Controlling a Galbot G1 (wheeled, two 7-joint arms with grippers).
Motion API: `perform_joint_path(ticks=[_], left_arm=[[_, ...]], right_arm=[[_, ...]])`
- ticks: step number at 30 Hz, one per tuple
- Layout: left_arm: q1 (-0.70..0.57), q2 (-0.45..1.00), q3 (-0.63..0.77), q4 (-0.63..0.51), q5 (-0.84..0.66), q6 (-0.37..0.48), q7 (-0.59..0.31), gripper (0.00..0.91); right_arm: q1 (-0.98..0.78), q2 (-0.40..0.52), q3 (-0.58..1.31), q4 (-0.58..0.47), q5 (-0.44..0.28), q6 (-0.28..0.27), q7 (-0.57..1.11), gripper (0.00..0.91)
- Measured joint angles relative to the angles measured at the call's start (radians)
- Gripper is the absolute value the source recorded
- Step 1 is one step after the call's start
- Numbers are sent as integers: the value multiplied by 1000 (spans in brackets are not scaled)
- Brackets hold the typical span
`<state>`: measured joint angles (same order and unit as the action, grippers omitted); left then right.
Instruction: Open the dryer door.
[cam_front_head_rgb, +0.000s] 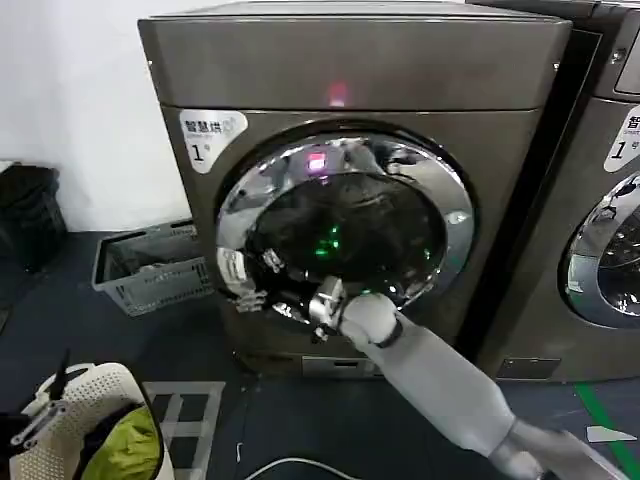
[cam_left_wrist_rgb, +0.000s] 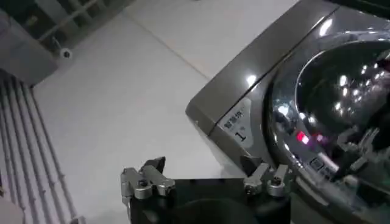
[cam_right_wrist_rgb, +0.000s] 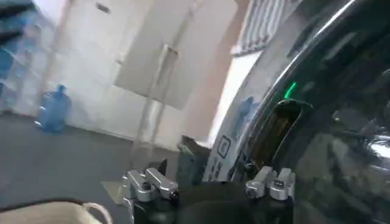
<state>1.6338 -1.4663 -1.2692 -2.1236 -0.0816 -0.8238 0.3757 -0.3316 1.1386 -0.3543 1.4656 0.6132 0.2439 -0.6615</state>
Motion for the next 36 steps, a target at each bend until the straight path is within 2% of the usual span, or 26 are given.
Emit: perform_joint_path(ticks=[7,12,17,23,27,36], left_arm=[[-16,36,2,19,92,107,-65,907],[-48,105,43,23,159,271,-144,907],[-93,196,100,61,166,348,-139,907],[-158,306,182,95,206,403,-146,907],[-204,364,244,120,236,429,-185,907],[-338,463,456,169,287,449,-184,907]], right_arm=[[-41,-80,38,78,61,34,-191,907],[-82,-132,75,134,89,44,-309,907],[-129,-189,112,210,131,37,-395,907],[-195,-261,176,313,170,20,-488,907],[-267,-320,251,396,175,25,-511,907],[-527,-424,554,509,206,43,-505,907]])
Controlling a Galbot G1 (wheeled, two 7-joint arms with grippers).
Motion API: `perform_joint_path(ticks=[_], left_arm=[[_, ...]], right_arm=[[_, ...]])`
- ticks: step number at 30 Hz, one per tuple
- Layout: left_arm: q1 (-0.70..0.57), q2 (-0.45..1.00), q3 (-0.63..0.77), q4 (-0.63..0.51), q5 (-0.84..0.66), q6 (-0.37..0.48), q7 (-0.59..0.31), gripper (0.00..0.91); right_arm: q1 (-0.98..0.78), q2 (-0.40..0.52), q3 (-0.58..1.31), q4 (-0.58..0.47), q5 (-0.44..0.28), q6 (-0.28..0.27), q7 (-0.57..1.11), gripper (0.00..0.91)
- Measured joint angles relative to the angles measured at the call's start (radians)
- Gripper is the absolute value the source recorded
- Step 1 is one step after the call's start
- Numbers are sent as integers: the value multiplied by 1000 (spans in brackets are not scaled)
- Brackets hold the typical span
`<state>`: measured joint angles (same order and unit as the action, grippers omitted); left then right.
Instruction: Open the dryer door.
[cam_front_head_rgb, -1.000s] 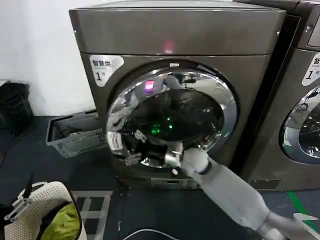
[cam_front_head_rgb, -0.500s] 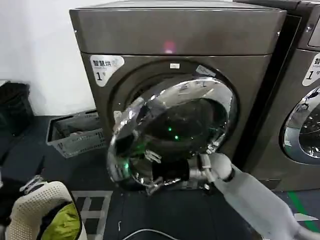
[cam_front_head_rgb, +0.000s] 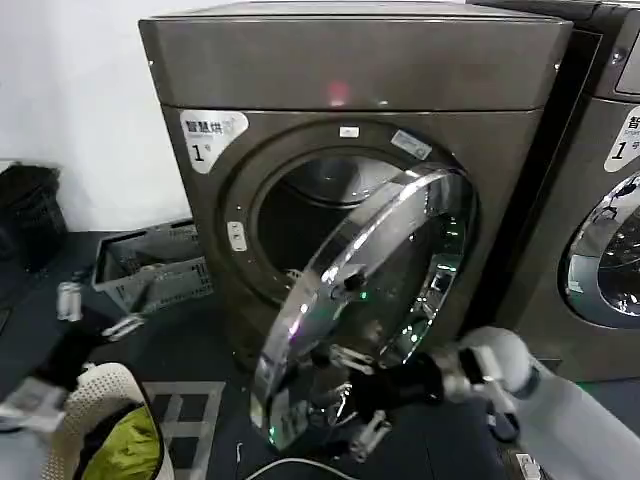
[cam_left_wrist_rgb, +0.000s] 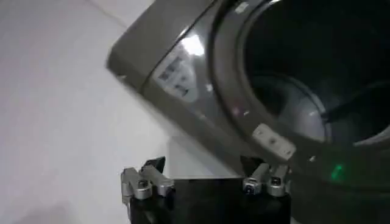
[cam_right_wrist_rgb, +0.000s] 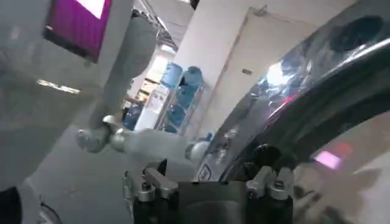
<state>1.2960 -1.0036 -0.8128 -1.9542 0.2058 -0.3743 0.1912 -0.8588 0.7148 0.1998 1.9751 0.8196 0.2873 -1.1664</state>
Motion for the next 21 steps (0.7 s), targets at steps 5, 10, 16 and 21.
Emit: perform_joint_path(ticks=[5,10,16,21], left_arm=[[-104,8,148,32,23,-6,27,907],[-199,13,299,77,41,-32,38,907],[-315,-7,479,120,34,-56,48,907],[-379,-15,588,140,25,-79,49,907]], right_arm=[[-207,-5,242,14,2,29,-14,907],[-439,49,535,20,-5,65,27,907],[-707,185,889,22,-101,98,181,907],[-834,328,1168,18,-311,-5,529,907]])
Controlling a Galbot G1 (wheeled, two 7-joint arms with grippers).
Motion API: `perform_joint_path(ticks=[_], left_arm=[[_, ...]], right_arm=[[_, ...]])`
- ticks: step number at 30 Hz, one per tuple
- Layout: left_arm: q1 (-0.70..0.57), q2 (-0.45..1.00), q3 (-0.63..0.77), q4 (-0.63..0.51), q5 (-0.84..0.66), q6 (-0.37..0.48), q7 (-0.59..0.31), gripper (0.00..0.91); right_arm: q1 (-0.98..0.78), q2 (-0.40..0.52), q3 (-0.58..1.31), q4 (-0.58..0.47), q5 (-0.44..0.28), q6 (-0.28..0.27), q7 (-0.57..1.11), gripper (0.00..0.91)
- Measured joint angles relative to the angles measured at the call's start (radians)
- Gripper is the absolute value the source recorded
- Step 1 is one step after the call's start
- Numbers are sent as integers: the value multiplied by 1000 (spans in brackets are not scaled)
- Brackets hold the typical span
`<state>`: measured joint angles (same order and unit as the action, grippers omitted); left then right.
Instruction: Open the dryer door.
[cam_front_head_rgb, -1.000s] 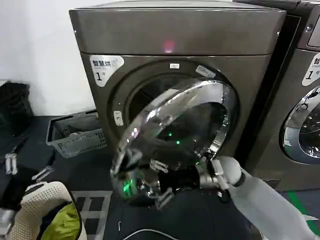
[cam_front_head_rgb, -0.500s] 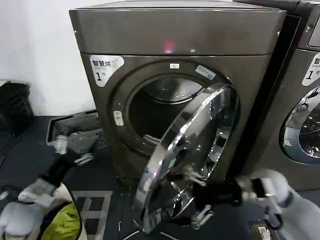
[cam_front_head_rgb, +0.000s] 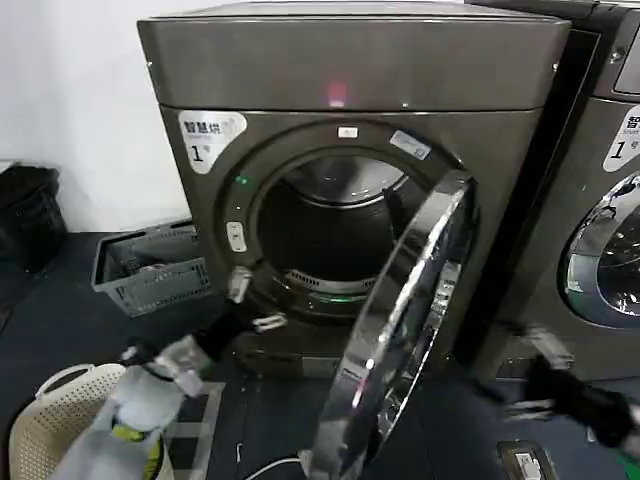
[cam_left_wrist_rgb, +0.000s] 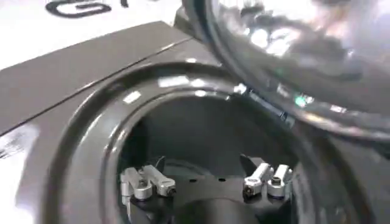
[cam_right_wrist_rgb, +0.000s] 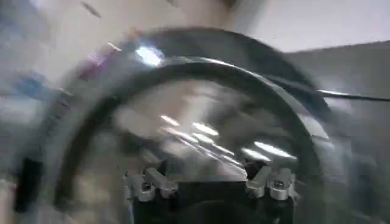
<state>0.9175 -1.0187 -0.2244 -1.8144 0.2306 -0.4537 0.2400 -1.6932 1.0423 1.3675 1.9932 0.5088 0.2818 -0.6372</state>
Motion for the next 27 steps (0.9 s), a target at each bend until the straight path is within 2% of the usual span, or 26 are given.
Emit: perform_joint_path(ticks=[2,4,7,9,12,15,21,27], left_arm=[[-23,-1,35,0,-10,-2,0,907],[-46,-2,68,3,-15,-5,0,907],[-81,-9,113,17,-17,-13,-1,907],[-105,-15,143,26,-18,-16,-1,907],[-143,-26,196,39,-23,-18,-4,907],[-185,-42,253,57,-25,-20,-4,907],[-261,-85,358,98,-23,-23,-4,907],[-351,-147,461,164,-25,-28,-7,907]], right_arm=[[-24,50,95,-9,-83,-65,147,907],[-35,102,184,-21,-120,-119,281,907],[-27,175,302,-55,-178,-188,446,907],[-16,218,373,-86,-231,-211,540,907],[3,253,462,-143,-332,-286,677,907],[7,274,542,-181,-367,-344,754,907],[4,314,682,-218,-388,-364,801,907],[-4,350,776,-226,-376,-340,798,907]])
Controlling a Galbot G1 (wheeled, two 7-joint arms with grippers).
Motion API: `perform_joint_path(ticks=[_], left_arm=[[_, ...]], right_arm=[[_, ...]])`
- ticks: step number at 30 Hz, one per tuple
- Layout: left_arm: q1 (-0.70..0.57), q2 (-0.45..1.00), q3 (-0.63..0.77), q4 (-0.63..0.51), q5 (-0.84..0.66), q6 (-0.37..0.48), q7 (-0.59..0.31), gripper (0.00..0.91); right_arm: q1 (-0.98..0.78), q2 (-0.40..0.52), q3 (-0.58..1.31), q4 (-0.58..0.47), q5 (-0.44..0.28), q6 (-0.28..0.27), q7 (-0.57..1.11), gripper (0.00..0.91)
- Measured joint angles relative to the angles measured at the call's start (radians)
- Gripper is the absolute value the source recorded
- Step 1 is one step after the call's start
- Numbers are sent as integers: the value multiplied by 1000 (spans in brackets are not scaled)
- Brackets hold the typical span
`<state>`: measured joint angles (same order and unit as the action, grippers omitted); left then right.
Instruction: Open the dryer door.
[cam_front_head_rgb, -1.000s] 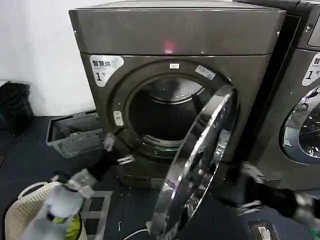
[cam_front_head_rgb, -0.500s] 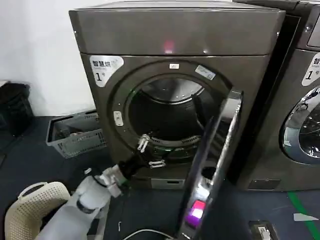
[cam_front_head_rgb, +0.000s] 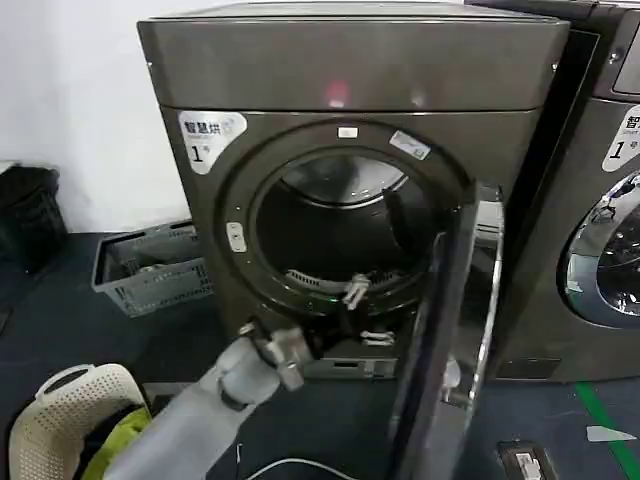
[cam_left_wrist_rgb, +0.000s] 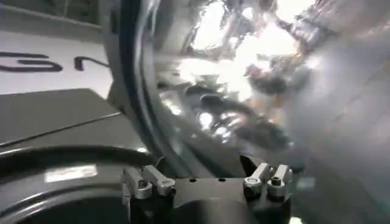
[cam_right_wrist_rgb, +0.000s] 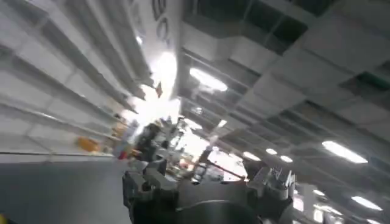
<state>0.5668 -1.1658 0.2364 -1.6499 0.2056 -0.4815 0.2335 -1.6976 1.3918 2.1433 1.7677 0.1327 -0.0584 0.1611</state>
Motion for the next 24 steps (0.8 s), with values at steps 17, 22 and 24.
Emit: perform_joint_path(ticks=[17,22,24], left_arm=[[-207,-237,200,225,-2,-4,5,907],[-259,-306,228,302,-3,3,5,907],[-280,-333,238,332,-3,4,5,907]], right_arm=[[9,78,73,71,8,5,-7,907],[8,79,91,52,-13,6,12,907],[3,77,101,40,-23,6,23,907]])
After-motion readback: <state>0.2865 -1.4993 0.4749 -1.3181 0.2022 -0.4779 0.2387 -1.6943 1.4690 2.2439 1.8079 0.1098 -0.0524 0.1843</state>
